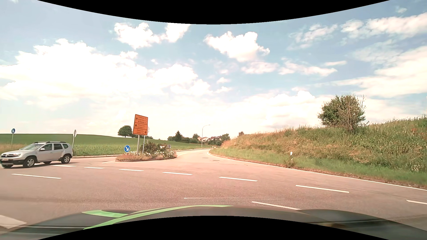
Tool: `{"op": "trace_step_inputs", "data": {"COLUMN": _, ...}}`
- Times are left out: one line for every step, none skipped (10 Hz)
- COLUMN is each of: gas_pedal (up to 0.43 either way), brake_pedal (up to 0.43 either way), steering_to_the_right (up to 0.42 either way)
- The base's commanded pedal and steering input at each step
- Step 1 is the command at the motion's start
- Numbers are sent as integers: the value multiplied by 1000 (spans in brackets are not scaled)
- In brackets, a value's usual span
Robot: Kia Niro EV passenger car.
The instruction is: Follow the waypoints while adhering to traffic rules and regulations
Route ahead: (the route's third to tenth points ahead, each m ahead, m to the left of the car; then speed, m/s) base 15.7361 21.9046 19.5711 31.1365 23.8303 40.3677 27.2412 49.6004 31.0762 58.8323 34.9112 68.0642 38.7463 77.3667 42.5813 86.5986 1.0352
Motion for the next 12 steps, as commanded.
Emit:
{"op": "trace_step_inputs", "data": {"gas_pedal": 319, "brake_pedal": 0, "steering_to_the_right": -21}}
{"op": "trace_step_inputs", "data": {"gas_pedal": 339, "brake_pedal": 0, "steering_to_the_right": -39}}
{"op": "trace_step_inputs", "data": {"gas_pedal": 339, "brake_pedal": 0, "steering_to_the_right": -65}}
{"op": "trace_step_inputs", "data": {"gas_pedal": 339, "brake_pedal": 0, "steering_to_the_right": -92}}
{"op": "trace_step_inputs", "data": {"gas_pedal": 339, "brake_pedal": 0, "steering_to_the_right": -133}}
{"op": "trace_step_inputs", "data": {"gas_pedal": 339, "brake_pedal": 0, "steering_to_the_right": -168}}
{"op": "trace_step_inputs", "data": {"gas_pedal": 370, "brake_pedal": 0, "steering_to_the_right": -218}}
{"op": "trace_step_inputs", "data": {"gas_pedal": 378, "brake_pedal": 0, "steering_to_the_right": -266}}
{"op": "trace_step_inputs", "data": {"gas_pedal": 378, "brake_pedal": 0, "steering_to_the_right": -295}}
{"op": "trace_step_inputs", "data": {"gas_pedal": 378, "brake_pedal": 0, "steering_to_the_right": -329}}
{"op": "trace_step_inputs", "data": {"gas_pedal": 378, "brake_pedal": 0, "steering_to_the_right": -355}}
{"op": "trace_step_inputs", "data": {"gas_pedal": 378, "brake_pedal": 0, "steering_to_the_right": -374}}
